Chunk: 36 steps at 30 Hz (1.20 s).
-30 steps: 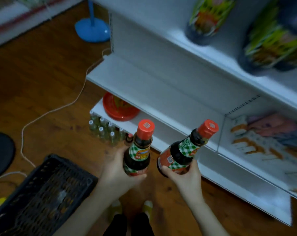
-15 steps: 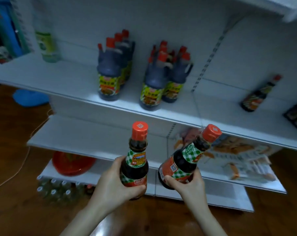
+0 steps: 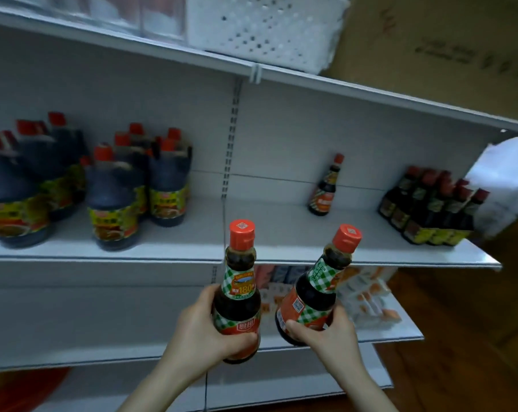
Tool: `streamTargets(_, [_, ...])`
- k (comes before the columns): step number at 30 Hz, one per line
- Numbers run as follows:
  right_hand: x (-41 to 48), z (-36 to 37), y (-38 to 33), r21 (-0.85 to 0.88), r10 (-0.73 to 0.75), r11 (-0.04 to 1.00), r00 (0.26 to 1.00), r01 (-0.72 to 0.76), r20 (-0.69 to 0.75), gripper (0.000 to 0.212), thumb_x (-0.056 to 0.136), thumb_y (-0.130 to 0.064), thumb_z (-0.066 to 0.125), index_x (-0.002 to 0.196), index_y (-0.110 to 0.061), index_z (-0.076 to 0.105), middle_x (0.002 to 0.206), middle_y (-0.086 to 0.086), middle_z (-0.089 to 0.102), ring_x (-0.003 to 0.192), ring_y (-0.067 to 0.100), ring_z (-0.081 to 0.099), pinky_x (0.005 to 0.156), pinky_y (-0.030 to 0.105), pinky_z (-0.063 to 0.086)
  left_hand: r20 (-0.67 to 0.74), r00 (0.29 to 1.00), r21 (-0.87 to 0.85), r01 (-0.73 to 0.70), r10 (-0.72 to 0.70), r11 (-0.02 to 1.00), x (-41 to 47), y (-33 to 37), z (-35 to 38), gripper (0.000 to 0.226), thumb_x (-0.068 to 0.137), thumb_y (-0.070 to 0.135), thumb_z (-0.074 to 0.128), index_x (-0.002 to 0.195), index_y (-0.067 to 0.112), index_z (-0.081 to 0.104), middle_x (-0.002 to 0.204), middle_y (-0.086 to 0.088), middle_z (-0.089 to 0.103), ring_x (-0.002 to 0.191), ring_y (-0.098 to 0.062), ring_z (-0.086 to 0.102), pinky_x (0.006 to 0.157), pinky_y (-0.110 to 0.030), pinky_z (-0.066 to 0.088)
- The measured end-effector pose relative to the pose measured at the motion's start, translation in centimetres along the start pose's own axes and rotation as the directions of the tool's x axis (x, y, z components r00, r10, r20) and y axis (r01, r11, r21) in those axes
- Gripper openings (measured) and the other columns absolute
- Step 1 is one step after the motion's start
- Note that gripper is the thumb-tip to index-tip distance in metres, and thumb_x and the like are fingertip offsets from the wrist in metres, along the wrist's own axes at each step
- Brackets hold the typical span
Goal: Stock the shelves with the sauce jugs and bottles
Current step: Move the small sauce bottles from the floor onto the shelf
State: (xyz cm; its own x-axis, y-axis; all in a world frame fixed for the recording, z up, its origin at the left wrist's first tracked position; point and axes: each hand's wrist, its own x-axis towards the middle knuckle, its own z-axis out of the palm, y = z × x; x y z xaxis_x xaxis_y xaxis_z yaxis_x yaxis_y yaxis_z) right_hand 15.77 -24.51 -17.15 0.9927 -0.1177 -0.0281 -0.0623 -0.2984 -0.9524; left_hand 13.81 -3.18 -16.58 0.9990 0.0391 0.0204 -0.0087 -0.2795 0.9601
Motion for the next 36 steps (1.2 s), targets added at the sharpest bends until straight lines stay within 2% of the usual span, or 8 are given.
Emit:
streamTargets(6, [5.8,-4.7,1.6,0.002,0.009,1.000,0.998,-0.009,-0.056,0.062,0.063,-0.021,0.083,0.112,-0.022,0.045,0.106,-0.005,0.057,0.097,0.016,0.057,0.082,0.029,0.046,0.094,0.992,0.112,-0.098,0.088,0.989,6.6,2.7,4.7,0.064,0.055,0.017,0.086,0.092,0.044,0.042,0.091,0.020,0.060,0.082,0.023,0.053,0.059,-0.003,0.044])
streamTargets(10, [10.7,-6.7,1.3,0.002,-0.035,0.999,0.992,0.036,-0.123,0.062,0.064,-0.017,0.083,0.113,-0.021,0.045,0.099,-0.015,0.056,0.088,-0.004,0.053,0.068,0.012,0.042,0.129,0.982,0.162,-0.158,0.138,0.974,12.0,4.0,7.1,0.064,0.055,0.018,0.086,0.094,0.043,0.043,0.087,0.022,0.059,0.080,0.024,0.053,0.058,-0.003,0.044])
streamTargets(19, [21.7,-10.2,2.0,-0.085,-0.063,0.995,0.972,0.044,-0.228,0.071,0.062,-0.027,0.084,0.120,-0.017,0.045,0.106,-0.007,0.055,0.097,0.014,0.055,0.081,0.027,0.046,0.173,0.978,0.166,-0.145,0.116,0.975,22.5,5.3,11.6,0.070,0.058,0.017,0.086,0.110,0.029,0.041,0.090,0.023,0.054,0.079,0.005,0.055,0.061,-0.010,0.042])
streamTargets(22, [25.2,-10.8,3.0,-0.093,-0.050,0.995,0.975,0.030,-0.219,0.067,0.060,-0.026,0.085,0.115,-0.018,0.047,0.102,-0.007,0.058,0.094,0.013,0.057,0.079,0.026,0.047,0.148,0.983,0.189,-0.136,0.108,0.973,24.7,5.2,12.9,0.064,0.058,0.018,0.086,0.104,0.031,0.043,0.088,0.021,0.056,0.079,0.004,0.057,0.059,-0.010,0.043])
streamTargets(25, [28.6,-11.3,4.1,-0.073,-0.038,0.997,0.985,0.027,-0.166,0.062,0.060,-0.015,0.085,0.109,-0.017,0.047,0.094,-0.010,0.059,0.085,0.008,0.058,0.068,0.016,0.046,0.089,0.990,0.212,-0.123,0.106,0.970,26.7,5.0,14.2,0.058,0.058,0.024,0.086,0.095,0.038,0.043,0.085,0.023,0.057,0.078,0.003,0.057,0.063,-0.014,0.044])
streamTargets(28, [32.0,-11.6,5.5,-0.096,-0.032,0.995,0.993,0.021,-0.116,0.071,0.056,-0.018,0.088,0.116,-0.011,0.051,0.103,0.000,0.066,0.096,0.020,0.063,0.076,0.031,0.055,0.015,0.999,0.173,-0.033,0.031,0.984,28.0,4.8,15.5,0.057,0.052,0.030,0.086,0.088,0.042,0.043,0.084,0.020,0.060,0.078,0.005,0.057,0.062,-0.015,0.045])
streamTargets(30, [34.0,-11.6,5.6,-0.065,-0.013,0.998,0.998,0.009,-0.055,0.074,0.055,-0.021,0.088,0.118,-0.015,0.050,0.108,0.000,0.064,0.099,0.021,0.062,0.085,0.039,0.053,-0.049,0.998,0.127,0.030,-0.024,0.991,28.7,4.6,16.4,0.058,0.045,0.035,0.082,0.089,0.041,0.045,0.087,0.018,0.061,0.081,0.004,0.059,0.064,-0.017,0.046])
streamTargets(36, [36.9,-11.9,6.0,-0.061,-0.022,0.998,0.998,0.026,0.060,0.076,0.063,-0.018,0.084,0.127,-0.012,0.044,0.108,-0.001,0.057,0.092,0.014,0.053,0.078,0.026,0.043,-0.192,0.978,0.087,0.104,-0.086,0.991,29.4,3.9,18.6,0.066,0.058,0.017,0.086,0.106,0.030,0.043,0.086,0.021,0.055,0.080,0.002,0.057,0.065,-0.013,0.042])
